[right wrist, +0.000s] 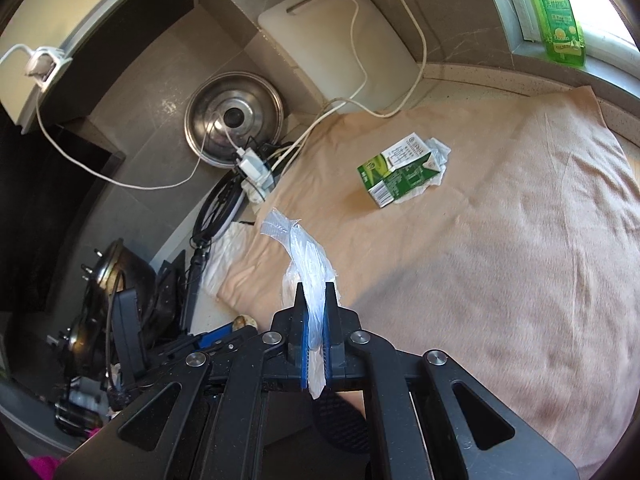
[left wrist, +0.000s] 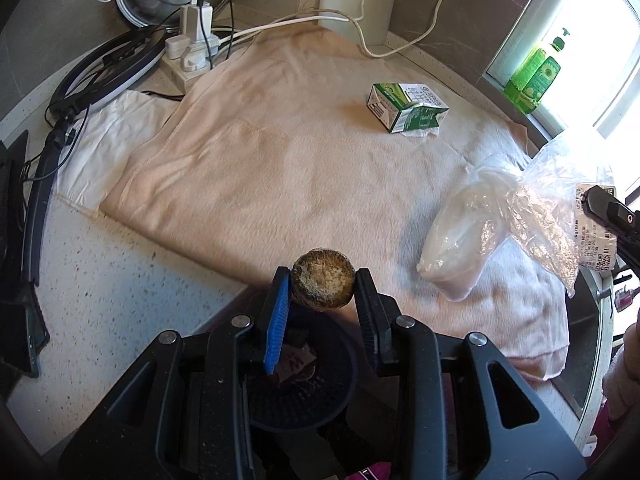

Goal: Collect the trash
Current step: 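Lift the biscuit and plastic bag and carry them toward the counter edge, then lower both tools over the blue basket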

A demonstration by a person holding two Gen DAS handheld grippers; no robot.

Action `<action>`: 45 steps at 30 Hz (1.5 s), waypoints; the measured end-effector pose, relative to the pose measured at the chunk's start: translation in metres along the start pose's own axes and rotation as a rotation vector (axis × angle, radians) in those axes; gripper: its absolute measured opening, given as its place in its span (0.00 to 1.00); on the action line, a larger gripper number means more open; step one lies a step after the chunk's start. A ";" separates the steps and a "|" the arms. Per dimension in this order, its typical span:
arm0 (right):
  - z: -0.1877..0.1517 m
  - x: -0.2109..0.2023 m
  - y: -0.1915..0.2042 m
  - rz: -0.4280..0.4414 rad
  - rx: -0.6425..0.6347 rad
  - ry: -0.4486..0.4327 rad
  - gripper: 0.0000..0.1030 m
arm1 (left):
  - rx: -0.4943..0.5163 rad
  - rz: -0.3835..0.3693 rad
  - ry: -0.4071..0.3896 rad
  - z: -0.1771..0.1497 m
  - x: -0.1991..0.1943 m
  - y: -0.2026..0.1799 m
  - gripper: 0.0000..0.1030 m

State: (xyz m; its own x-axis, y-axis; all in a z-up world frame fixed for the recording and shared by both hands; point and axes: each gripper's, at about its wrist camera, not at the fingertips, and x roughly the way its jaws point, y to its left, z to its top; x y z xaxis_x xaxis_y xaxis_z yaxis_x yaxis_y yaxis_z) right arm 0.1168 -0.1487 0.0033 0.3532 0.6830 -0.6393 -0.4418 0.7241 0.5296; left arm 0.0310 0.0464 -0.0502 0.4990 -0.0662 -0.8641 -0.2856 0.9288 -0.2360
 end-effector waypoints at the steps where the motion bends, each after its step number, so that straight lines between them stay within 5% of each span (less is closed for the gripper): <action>1: -0.005 0.000 0.004 0.003 -0.002 0.005 0.04 | -0.001 0.000 0.004 -0.004 -0.001 0.003 0.31; 23: -0.099 0.032 0.068 -0.032 -0.081 0.143 0.03 | -0.026 0.007 0.125 -0.086 0.009 0.048 0.31; 45: -0.162 0.091 0.063 -0.152 -0.162 0.291 0.03 | -0.044 0.042 0.276 -0.135 0.068 0.074 0.31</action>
State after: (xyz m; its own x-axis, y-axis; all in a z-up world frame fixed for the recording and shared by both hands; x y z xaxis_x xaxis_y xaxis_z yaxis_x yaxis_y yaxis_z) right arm -0.0123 -0.0563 -0.1118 0.1859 0.4960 -0.8482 -0.5354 0.7749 0.3359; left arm -0.0671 0.0614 -0.1863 0.2461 -0.1307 -0.9604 -0.3391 0.9166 -0.2116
